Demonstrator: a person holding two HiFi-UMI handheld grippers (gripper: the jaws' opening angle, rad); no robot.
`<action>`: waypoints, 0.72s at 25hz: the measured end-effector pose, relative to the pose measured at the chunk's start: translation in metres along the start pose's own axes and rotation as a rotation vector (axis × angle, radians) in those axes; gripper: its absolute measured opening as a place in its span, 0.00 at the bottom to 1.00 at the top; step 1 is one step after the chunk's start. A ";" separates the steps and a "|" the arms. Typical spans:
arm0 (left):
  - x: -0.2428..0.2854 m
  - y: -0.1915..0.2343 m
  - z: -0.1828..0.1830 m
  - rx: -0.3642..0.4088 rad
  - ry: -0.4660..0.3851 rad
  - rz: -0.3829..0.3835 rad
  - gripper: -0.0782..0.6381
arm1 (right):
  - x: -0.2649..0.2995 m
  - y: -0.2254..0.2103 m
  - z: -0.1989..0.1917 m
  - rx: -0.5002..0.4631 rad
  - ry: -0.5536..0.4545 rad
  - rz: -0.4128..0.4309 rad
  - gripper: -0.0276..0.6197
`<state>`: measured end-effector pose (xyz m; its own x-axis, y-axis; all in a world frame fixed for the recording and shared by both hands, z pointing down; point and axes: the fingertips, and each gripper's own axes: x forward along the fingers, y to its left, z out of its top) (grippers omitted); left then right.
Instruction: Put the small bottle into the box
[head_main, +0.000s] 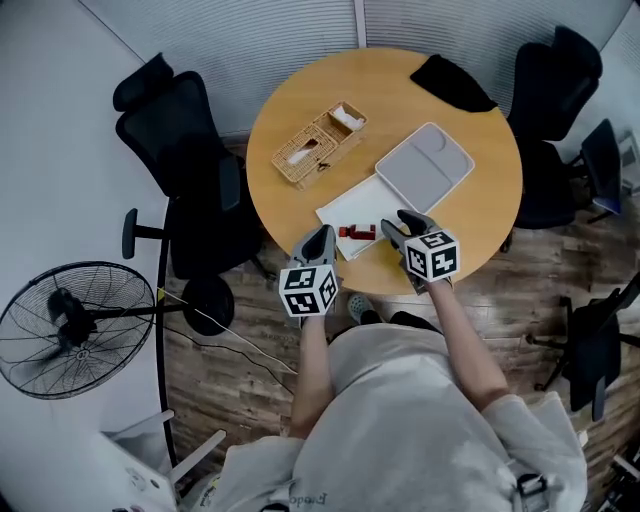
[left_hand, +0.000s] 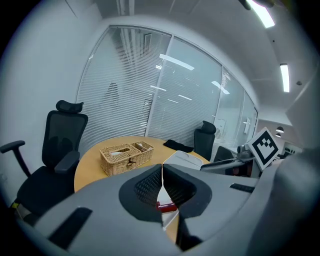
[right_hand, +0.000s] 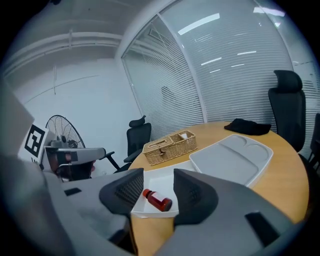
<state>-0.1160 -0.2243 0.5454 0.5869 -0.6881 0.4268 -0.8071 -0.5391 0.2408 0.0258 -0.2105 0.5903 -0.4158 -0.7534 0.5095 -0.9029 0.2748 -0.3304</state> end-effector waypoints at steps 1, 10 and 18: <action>-0.003 -0.002 -0.001 0.000 0.006 0.004 0.15 | -0.004 0.002 0.001 -0.007 -0.006 -0.001 0.34; -0.042 -0.020 -0.018 -0.015 0.018 0.052 0.15 | -0.055 0.013 -0.010 -0.065 -0.057 -0.031 0.27; -0.063 -0.041 -0.035 0.031 0.036 0.065 0.15 | -0.097 0.013 -0.017 -0.062 -0.132 -0.045 0.20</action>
<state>-0.1222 -0.1418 0.5389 0.5304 -0.7042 0.4719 -0.8406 -0.5091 0.1851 0.0522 -0.1240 0.5501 -0.3609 -0.8364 0.4125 -0.9268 0.2726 -0.2583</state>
